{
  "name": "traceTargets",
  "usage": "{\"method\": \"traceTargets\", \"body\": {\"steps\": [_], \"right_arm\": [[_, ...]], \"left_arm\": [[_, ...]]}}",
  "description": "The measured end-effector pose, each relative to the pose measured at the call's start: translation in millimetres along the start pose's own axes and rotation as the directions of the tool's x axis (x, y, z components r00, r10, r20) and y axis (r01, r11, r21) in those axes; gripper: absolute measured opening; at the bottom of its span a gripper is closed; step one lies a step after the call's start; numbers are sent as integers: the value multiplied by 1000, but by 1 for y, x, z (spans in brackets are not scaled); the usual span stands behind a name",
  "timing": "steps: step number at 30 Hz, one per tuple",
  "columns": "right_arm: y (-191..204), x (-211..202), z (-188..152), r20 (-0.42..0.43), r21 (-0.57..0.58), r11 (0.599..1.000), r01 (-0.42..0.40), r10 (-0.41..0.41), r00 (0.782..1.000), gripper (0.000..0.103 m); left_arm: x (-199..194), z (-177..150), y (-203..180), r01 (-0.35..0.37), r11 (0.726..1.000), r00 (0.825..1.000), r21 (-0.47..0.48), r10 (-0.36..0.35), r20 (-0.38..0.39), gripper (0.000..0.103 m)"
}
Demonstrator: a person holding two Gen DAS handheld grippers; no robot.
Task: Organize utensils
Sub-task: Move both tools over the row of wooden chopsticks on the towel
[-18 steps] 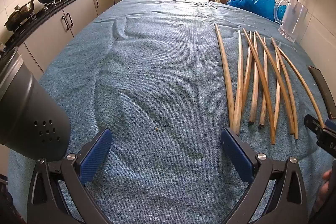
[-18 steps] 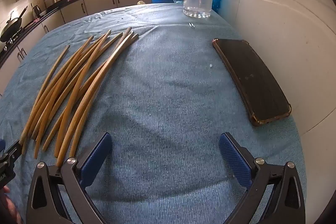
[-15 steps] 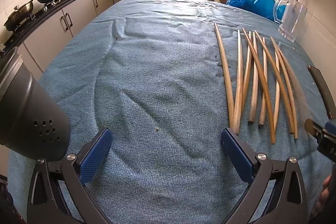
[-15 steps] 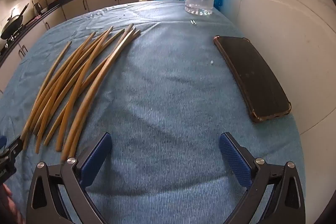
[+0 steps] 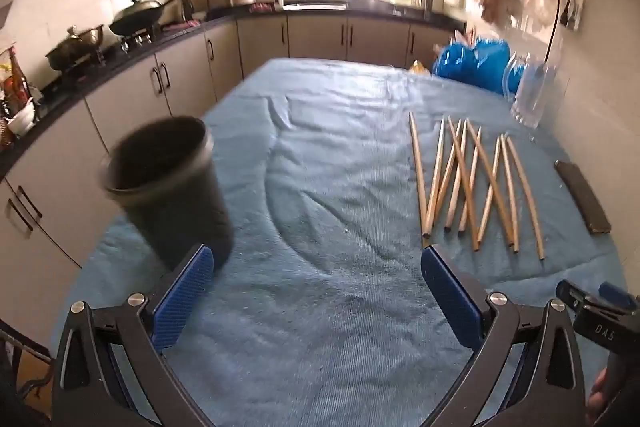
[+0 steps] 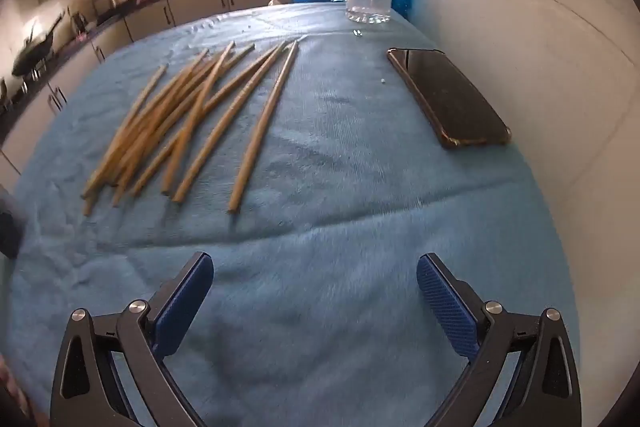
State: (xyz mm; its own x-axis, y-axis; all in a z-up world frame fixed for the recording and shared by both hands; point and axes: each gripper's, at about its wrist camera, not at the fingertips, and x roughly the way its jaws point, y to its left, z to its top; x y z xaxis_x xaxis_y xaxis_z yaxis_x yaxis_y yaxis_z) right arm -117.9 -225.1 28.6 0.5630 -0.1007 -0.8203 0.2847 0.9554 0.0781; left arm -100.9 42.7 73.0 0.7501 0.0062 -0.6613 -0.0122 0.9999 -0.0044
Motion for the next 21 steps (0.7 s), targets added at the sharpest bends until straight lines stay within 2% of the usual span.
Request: {"method": "traceTargets", "body": {"steps": [2,6,11,13,17,21], "right_arm": [[1,-9,-3,22,12,1000,-10,10,1000,103],[10,-38,-10,122,5,1000,-1,0,993,103],[21,-75,-12,284,-9,1000,11,-8,959,103],[27,-87,-13,341,-20,1000,18,-11,940,103],[32,-112,-19,456,-15,999,32,-22,890,103],[30,-137,-29,581,38,998,45,-59,812,103]], "left_arm": [[-9,1,1,0,1000,1000,0,0,18,103],[-24,0,3,2,1000,999,9,-3,37,103],[-37,-1,1,-5,1000,998,5,4,62,103],[-41,0,2,-3,1000,998,-2,3,67,103],[-45,-3,5,-1,1000,997,-13,2,75,103],[-52,-3,6,0,1000,996,-16,2,87,103]]}}
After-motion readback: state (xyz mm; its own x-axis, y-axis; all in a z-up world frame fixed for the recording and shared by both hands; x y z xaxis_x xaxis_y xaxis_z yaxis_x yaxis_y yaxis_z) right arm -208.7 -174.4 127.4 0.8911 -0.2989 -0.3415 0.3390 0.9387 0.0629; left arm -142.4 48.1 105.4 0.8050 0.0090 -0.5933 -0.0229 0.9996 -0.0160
